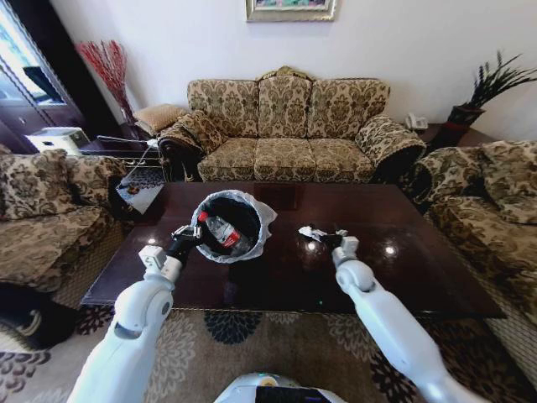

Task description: Move to the front of the table and place the trash on the table into the trash bin.

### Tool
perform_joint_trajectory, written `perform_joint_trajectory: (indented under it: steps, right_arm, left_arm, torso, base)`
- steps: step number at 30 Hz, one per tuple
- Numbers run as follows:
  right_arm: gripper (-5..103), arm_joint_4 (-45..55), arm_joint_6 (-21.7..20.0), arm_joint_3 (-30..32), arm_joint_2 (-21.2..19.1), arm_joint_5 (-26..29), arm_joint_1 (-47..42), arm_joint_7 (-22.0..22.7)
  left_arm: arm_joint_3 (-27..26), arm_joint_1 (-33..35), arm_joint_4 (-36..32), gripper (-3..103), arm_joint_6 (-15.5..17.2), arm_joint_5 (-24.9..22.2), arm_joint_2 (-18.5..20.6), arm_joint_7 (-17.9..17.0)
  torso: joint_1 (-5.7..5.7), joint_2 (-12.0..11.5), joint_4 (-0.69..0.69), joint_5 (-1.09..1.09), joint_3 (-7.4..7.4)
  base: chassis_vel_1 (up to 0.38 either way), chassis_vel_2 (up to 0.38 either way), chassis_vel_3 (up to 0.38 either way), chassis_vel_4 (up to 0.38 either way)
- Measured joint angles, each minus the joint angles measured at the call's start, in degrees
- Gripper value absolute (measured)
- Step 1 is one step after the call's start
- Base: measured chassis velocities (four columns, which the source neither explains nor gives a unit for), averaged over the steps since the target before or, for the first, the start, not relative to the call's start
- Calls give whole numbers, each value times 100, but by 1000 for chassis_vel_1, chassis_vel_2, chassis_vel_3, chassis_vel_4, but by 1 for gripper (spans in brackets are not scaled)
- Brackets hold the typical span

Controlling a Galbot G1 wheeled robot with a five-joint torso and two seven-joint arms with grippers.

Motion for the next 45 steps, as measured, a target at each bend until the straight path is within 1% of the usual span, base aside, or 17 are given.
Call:
perform_joint_trajectory:
  steps: [3, 7, 12, 17, 21, 22, 24, 25, 29, 30, 33, 34, 35, 36, 38, 40, 45]
  right_arm:
    - [100, -436, 87, -98, 191, -98, 244, -63]
    - [100, -837, 23, -231, 434, -218, 502, 124]
    - [100, -872, -101, -215, 465, -231, 491, 472]
    - [101, -866, -163, -165, 454, -179, 414, 628]
    - [90, -935, -155, -69, 484, -108, 324, 604]
    - [90, -935, -155, -69, 484, -108, 324, 604]
    - [80, -1012, -121, -13, 527, -119, 292, 598]
    - [80, -1012, -121, -13, 527, -119, 292, 598]
    - [57, -1047, -94, 59, 620, -155, 240, 735]
    - [57, -1047, -94, 59, 620, -155, 240, 735]
    - [41, -1109, -127, 104, 751, -131, 259, 772]
    - [41, -1109, -127, 104, 751, -131, 259, 772]
    - [31, -1114, -133, 110, 768, -112, 263, 773]
    - [31, -1122, -141, 119, 782, -90, 267, 773]
    - [25, -1142, -146, 135, 802, -67, 272, 772]
    - [15, -1190, -146, 168, 840, -43, 284, 765]
    - [11, -1180, -154, 194, 856, 69, 287, 788]
  left_arm:
    - [19, -12, 21, 1, 1, 1, 2, -3]
    - [18, -11, 34, 1, 2, 0, 1, 4]
    - [6, -40, 83, 1, 1, -32, 10, 30]
    - [-11, -67, 140, 1, 1, -48, 28, 41]
    - [-10, -114, 182, 1, 1, -83, 75, 48]
    - [-10, -114, 182, 1, 1, -83, 75, 48]
    - [2, -128, 188, 1, 1, -91, 84, 51]
    - [2, -128, 188, 1, 1, -91, 84, 51]
    - [66, -141, 197, 1, 2, -93, 91, 49]
    - [66, -141, 197, 1, 2, -93, 91, 49]
    - [121, -162, 167, 1, 21, -82, 91, 51]
    - [121, -162, 167, 1, 21, -82, 91, 51]
    - [121, -166, 165, 1, 23, -82, 104, 50]
    - [121, -169, 159, 1, 26, -82, 113, 51]
    - [121, -170, 152, 1, 27, -82, 116, 51]
    - [120, -171, 144, 1, 29, -82, 120, 52]
    - [109, -170, 116, 1, 30, -83, 115, 59]
  torso:
    - [0, 0, 3, 5, 0]
    - [1, 0, -7, 5, 0]
    - [1, 0, -13, 6, 0]
    - [0, 0, -7, 6, 0]
    - [0, 0, -5, 6, 0]
    - [0, 0, -5, 6, 0]
    - [0, 0, -7, 7, 0]
    - [0, 0, -7, 7, 0]
    - [0, 0, -7, 7, 0]
    - [0, 0, -7, 7, 0]
    - [-1, 0, -6, 7, -1]
    - [-1, 0, -6, 7, -1]
    - [-1, 0, -7, 7, 0]
    - [0, 0, -7, 7, 0]
    - [0, 0, -6, 6, -1]
    - [-1, 0, -6, 7, -1]
    - [0, 0, -6, 7, 0]
  base:
    - [71, 75, -24, -35]
    - [9, 29, -5, -13]
    - [0, 0, 0, 0]
    - [0, 0, 0, 0]
    - [0, 0, 0, 0]
    - [0, 0, 0, 0]
    - [0, 0, 0, 0]
    - [0, 0, 0, 0]
    - [0, 0, 0, 0]
    - [0, 0, 0, 0]
    - [0, 0, 0, 0]
    - [0, 0, 0, 0]
    - [0, 0, 0, 0]
    - [0, 0, 0, 0]
    - [0, 0, 0, 0]
    - [0, 0, 0, 0]
    - [0, 0, 0, 0]
